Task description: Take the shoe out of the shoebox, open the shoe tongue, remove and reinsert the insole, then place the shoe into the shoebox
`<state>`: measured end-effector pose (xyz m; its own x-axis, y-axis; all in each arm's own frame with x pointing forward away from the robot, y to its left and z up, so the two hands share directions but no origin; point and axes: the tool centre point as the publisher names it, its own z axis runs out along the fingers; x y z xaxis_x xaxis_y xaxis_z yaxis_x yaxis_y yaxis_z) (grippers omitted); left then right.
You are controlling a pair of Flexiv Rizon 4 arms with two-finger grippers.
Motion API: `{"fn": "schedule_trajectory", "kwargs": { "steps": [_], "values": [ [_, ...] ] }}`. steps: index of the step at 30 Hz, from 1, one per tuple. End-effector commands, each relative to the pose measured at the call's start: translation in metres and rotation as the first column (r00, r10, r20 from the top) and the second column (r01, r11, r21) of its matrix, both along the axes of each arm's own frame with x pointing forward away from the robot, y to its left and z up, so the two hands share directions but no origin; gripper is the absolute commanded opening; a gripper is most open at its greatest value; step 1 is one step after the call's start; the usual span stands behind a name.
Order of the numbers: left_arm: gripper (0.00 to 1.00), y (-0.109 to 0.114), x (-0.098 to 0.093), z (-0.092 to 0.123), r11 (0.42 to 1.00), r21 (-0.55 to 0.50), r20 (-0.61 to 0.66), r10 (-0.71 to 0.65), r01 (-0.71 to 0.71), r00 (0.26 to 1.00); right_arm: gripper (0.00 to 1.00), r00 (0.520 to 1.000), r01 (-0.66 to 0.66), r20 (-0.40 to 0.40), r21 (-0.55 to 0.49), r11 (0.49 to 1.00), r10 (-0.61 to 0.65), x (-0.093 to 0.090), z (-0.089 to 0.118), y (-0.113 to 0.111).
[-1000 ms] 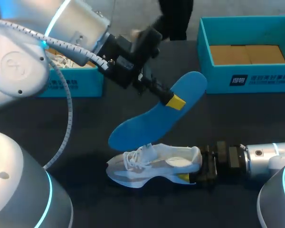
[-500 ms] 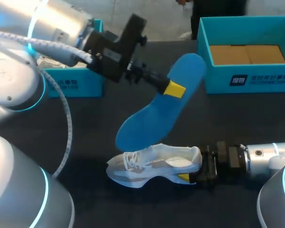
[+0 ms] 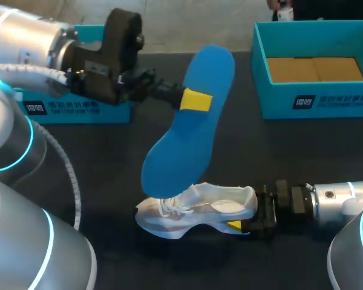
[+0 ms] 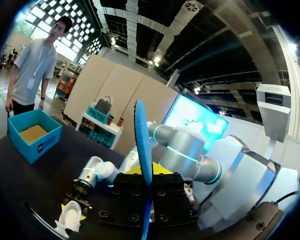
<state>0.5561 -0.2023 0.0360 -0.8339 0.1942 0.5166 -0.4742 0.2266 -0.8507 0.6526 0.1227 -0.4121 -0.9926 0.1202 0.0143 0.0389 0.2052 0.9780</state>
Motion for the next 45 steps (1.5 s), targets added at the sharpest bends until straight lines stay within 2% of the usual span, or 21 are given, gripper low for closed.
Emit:
{"fn": "schedule_trajectory", "kwargs": {
  "steps": [1,8,17,21,30,45],
  "values": [
    [0.0,0.014,-0.008,-0.002,0.991,-0.111,-0.033,0.071,-0.074,0.997,0.0,1.0,0.003,0.001,-0.001,1.0,-0.003,-0.001,0.0,0.001],
    [0.0,0.019,-0.01,0.017,0.985,-0.145,-0.084,0.08,-0.091,0.993,0.0,1.0,0.003,0.001,-0.001,1.0,-0.003,-0.001,0.0,0.001],
    [0.0,0.022,-0.027,0.031,0.984,-0.152,-0.068,0.088,-0.098,0.994,0.0,1.0,0.003,0.001,-0.001,1.0,-0.003,-0.001,0.0,0.001],
    [0.0,0.026,-0.029,0.034,0.984,-0.151,-0.06,0.092,-0.1,0.994,0.0,1.0,0.003,0.001,-0.001,1.0,-0.003,-0.001,0.0,0.001],
    [0.0,0.03,-0.021,0.039,0.988,-0.119,-0.101,0.082,-0.094,0.992,0.0,1.0,0.003,0.001,-0.001,1.0,-0.003,-0.001,0.0,0.001],
    [0.0,0.032,-0.021,0.038,0.992,-0.087,-0.094,0.08,-0.088,0.992,0.0,1.0,0.003,0.001,-0.001,1.0,-0.003,-0.001,0.0,0.001]
  ]
}}
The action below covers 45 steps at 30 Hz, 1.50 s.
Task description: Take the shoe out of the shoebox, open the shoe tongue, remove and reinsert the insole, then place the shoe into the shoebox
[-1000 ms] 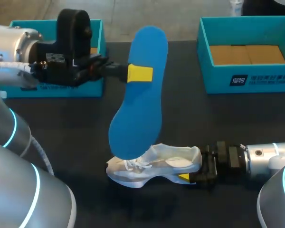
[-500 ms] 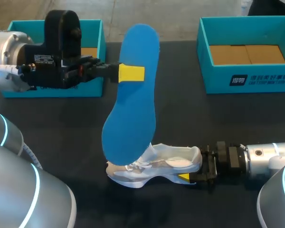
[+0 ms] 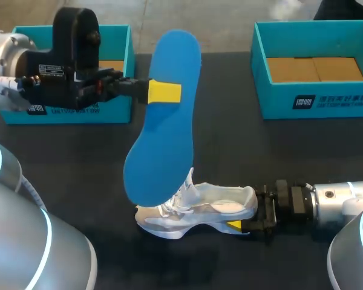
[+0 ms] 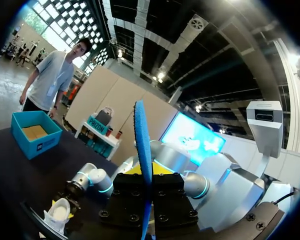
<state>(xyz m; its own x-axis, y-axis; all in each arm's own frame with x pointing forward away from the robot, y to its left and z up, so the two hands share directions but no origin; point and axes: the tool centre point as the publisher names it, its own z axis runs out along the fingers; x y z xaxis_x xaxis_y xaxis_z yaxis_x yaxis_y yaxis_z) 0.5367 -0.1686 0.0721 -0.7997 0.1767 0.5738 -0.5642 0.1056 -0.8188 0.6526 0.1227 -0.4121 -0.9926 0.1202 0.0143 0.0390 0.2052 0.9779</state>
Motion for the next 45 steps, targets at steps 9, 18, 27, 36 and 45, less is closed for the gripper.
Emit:
{"fn": "schedule_trajectory", "kwargs": {
  "steps": [9,18,27,36,45],
  "values": [
    [0.0,-0.002,-0.001,0.002,1.0,0.001,0.0,0.001,-0.001,1.0,1.0,1.0,0.0,-0.001,-0.022,1.0,0.0,-0.002,0.001,-0.004],
    [0.0,-0.002,-0.001,0.002,1.0,0.001,0.0,0.001,-0.001,1.0,1.0,1.0,0.016,0.005,-0.062,0.998,-0.016,-0.006,0.01,-0.019],
    [0.0,-0.002,-0.001,0.002,1.0,0.001,0.0,0.001,-0.001,1.0,1.0,1.0,0.01,0.014,-0.171,0.985,-0.008,-0.007,0.024,-0.04],
    [0.0,-0.002,-0.001,0.002,1.0,0.001,0.0,0.001,-0.001,1.0,1.0,1.0,-0.002,-0.005,-0.343,0.939,0.0,-0.004,0.041,-0.069],
    [0.0,-0.002,-0.001,0.002,1.0,0.001,0.0,0.001,-0.001,1.0,1.0,1.0,-0.009,-0.016,-0.538,0.843,0.0,-0.004,0.06,-0.073]
  ]
}}
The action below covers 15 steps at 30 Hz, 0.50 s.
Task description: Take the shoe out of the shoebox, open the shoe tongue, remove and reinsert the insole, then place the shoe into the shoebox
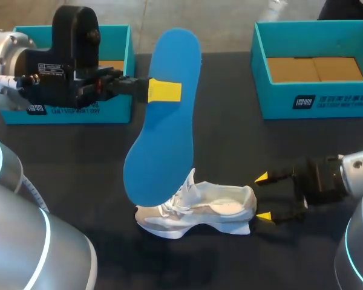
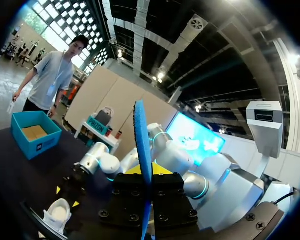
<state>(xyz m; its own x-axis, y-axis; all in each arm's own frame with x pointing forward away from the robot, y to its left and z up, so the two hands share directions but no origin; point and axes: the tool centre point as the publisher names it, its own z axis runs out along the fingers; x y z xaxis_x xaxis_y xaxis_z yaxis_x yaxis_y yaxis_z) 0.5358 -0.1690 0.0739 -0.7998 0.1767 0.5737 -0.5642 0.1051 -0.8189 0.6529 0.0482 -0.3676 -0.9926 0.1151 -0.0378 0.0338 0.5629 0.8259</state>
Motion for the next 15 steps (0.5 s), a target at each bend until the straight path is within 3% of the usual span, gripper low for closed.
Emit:
{"fn": "schedule_trajectory", "kwargs": {
  "steps": [1,15],
  "values": [
    [0.0,-0.001,0.0,0.0,1.0,0.002,0.0,0.001,-0.001,1.0,1.0,1.0,-0.006,-0.02,-0.194,0.981,0.002,-0.004,0.018,0.002],
    [0.0,-0.001,0.0,0.0,1.0,0.002,0.0,0.001,-0.001,1.0,1.0,1.0,-0.025,-0.025,-0.453,0.891,0.015,-0.011,0.041,0.018]
  ]
}}
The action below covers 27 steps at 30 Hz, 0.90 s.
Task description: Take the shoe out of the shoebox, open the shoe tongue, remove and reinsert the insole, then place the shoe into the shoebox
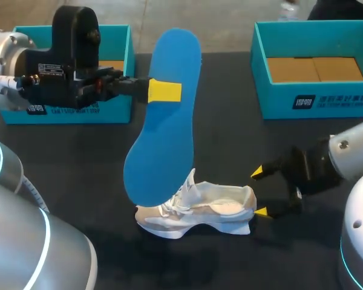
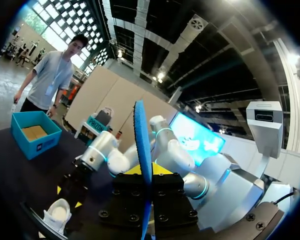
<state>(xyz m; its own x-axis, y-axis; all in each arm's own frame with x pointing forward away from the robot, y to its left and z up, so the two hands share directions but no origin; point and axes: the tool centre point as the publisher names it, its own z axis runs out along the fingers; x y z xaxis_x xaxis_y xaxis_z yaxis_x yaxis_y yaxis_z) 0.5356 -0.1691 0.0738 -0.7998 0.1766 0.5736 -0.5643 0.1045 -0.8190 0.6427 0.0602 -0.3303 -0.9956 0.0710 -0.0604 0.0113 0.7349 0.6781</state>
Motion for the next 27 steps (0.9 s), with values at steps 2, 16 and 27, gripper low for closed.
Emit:
{"fn": "schedule_trajectory", "kwargs": {
  "steps": [2,16,27],
  "values": [
    [0.0,-0.001,0.0,0.0,1.0,0.002,0.0,0.0,0.0,1.0,1.0,1.0,0.011,-0.013,-0.269,0.963,-0.016,-0.002,0.005,0.008],
    [0.0,-0.001,0.0,0.0,1.0,0.002,0.0,0.0,0.0,1.0,1.0,1.0,-0.012,-0.023,-0.458,0.889,0.002,0.003,0.016,0.033],
    [0.0,-0.001,0.0,0.0,1.0,0.002,0.0,0.0,0.0,1.0,1.0,1.0,-0.011,-0.026,-0.546,0.837,-0.003,0.007,0.017,0.048]
  ]
}}
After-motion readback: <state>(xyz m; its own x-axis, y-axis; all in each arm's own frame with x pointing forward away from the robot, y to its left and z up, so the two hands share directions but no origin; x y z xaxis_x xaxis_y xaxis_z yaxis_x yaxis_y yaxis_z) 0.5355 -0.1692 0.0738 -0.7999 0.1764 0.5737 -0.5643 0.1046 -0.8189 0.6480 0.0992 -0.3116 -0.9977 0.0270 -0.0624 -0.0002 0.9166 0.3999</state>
